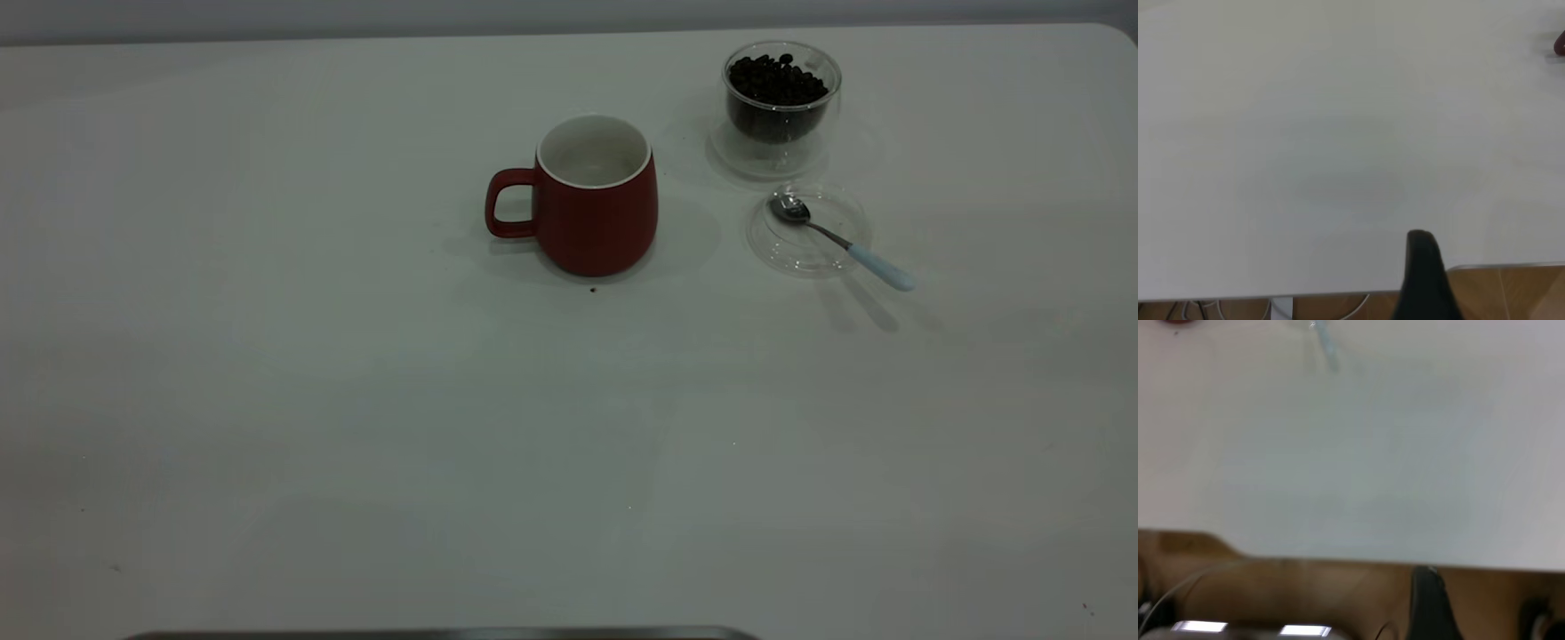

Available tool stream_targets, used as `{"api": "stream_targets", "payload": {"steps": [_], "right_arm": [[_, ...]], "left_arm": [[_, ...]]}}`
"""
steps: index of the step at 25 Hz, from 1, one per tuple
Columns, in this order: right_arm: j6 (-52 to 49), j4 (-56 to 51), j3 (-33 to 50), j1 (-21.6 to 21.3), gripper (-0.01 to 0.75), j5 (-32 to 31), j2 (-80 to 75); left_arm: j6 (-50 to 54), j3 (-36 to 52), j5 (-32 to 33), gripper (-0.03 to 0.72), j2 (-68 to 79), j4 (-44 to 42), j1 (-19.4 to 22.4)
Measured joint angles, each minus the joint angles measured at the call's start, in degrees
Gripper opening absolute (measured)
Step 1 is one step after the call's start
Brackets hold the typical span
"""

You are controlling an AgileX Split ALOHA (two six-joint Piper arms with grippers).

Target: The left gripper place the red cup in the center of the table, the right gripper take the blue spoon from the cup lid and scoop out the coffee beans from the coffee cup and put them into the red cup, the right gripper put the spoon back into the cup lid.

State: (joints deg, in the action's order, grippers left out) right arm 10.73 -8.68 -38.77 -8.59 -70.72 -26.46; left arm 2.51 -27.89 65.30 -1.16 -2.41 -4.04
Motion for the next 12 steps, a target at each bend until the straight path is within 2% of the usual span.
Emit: {"api": "stream_targets", "payload": {"steps": [6, 12], "right_arm": [[-1.1, 0.5, 0.8, 0.0, 0.530, 0.1, 10.5], [-1.6, 0.5, 8.6, 1.2, 0.530, 5.0, 19.5]], "left_arm": [[0.0, 0.0, 0.0, 0.587, 0.0, 0.0, 0.0], [0.0, 0.0, 0.0, 0.587, 0.0, 0.0, 0.0]]}}
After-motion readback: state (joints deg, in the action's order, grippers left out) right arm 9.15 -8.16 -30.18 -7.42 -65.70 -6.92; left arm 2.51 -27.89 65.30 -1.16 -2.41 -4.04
